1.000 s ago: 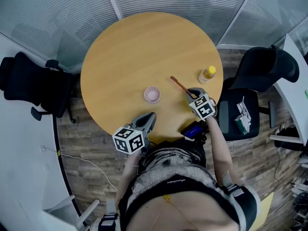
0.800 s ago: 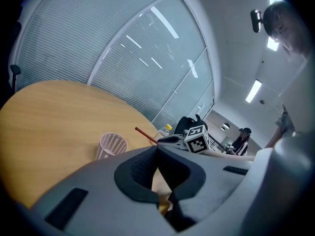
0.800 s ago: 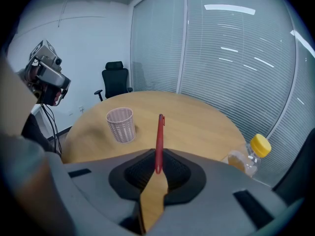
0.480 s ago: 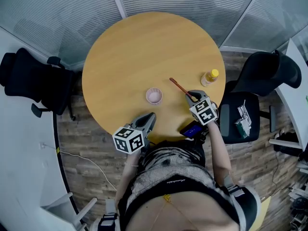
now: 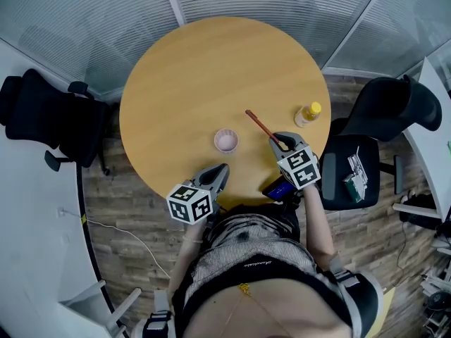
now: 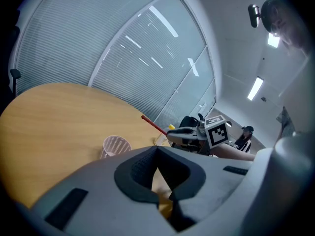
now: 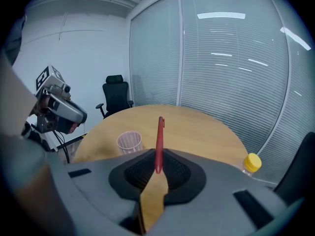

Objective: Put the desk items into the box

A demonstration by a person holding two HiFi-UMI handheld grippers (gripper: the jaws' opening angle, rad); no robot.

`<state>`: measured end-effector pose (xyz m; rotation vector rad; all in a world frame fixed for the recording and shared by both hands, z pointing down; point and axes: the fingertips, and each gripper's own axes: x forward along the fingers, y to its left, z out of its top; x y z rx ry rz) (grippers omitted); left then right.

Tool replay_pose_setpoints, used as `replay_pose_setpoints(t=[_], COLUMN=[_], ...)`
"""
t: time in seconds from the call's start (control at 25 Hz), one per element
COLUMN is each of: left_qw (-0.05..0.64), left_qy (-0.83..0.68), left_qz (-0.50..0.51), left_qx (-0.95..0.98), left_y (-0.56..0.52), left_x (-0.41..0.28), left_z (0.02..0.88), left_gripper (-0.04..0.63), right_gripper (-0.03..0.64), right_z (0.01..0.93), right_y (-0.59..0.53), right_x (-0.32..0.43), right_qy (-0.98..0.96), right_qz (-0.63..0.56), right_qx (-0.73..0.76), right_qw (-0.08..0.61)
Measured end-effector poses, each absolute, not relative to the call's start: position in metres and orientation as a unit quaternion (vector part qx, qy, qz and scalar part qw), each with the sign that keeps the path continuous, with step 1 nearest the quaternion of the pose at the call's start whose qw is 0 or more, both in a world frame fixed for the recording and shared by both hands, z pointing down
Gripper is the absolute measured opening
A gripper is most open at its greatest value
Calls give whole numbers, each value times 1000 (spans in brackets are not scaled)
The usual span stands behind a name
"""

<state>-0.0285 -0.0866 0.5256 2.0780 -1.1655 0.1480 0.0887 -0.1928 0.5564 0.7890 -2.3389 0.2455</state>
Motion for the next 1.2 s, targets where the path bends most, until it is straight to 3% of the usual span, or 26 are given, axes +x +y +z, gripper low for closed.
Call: replay_pose_setpoints(t=[0.68,1.2], left_qw=[375,377], left_qy=[-458,-485], left_qz=[47,34], left_qx=[805,789], left_y=[-83,-72], left_x=[-35,-62], left_z=[529,530], left_gripper=[18,18], right_gripper=[60,60], right_z=[508,512], right_y=[-187,-179], right_x=[63,36], right_qy=[-915,-917], right_qz=[75,56], right_qx=[279,248], right_qw=[282,308])
